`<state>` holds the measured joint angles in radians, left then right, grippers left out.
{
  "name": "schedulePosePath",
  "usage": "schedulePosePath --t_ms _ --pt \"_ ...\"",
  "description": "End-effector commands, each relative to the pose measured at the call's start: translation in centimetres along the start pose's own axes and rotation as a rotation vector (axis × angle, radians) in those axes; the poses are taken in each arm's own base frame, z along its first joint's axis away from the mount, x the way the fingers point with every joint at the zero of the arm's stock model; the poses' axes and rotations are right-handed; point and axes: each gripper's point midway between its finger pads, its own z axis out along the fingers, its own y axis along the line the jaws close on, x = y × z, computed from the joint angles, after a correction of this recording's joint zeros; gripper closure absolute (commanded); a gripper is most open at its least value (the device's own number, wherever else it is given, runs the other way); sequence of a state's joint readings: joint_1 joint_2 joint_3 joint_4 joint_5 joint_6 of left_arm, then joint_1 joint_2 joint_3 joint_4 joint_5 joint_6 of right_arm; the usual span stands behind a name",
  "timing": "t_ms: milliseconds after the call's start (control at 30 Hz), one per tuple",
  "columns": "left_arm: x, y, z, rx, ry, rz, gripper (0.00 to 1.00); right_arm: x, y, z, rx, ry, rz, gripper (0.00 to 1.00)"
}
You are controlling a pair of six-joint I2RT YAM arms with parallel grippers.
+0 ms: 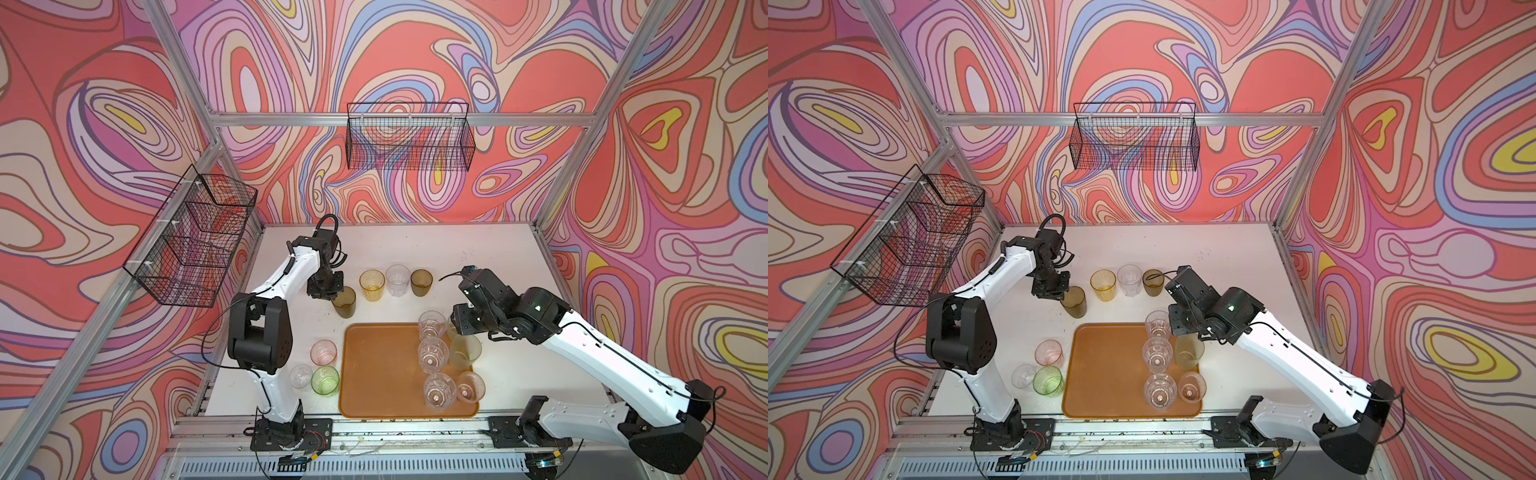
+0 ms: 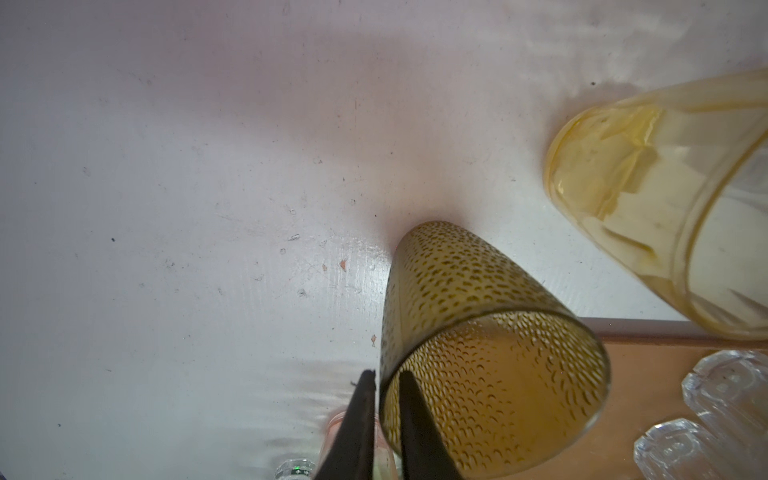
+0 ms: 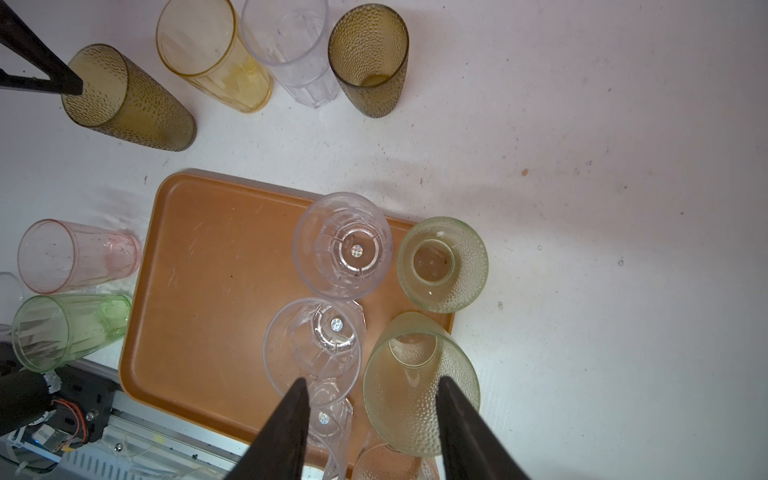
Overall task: Place the glasses into the tray
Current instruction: 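Close the left gripper on the olive dimpled glass while the right gripper hovers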
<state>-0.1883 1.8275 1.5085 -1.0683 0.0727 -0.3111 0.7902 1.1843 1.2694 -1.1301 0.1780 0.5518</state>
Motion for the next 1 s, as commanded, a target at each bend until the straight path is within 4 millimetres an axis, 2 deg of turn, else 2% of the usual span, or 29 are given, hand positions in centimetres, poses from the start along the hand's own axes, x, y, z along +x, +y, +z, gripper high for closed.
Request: schedulePosePath --t_ms 0,167,367,700,967 --pt "-0.7 0.5 0.0 -0.024 -0.007 -0.006 0.87 0.1 -0.5 -0.3 0.005 -0.010 0.017 0.49" --pt "-0.7 0.6 -0.1 -0.035 -0.010 -0.003 0.90 0.1 -0.5 -0.3 0.005 -0.008 0.017 0.49" --pt "-0.6 0.8 -0.5 -0.038 -0.015 0.007 1.00 -0.1 -0.6 -0.5 0.012 -0.015 0.017 0.49" --pt "0.4 1.3 -2.7 -0.055 -0.011 0.038 1.00 -0.3 -0.8 -0.5 0.023 -0.028 0.028 0.49" --pt "1.3 0.4 -4.3 0.008 -0.009 0.056 1.00 -0.5 -0.8 -0.7 0.019 -0.046 0.044 0.48"
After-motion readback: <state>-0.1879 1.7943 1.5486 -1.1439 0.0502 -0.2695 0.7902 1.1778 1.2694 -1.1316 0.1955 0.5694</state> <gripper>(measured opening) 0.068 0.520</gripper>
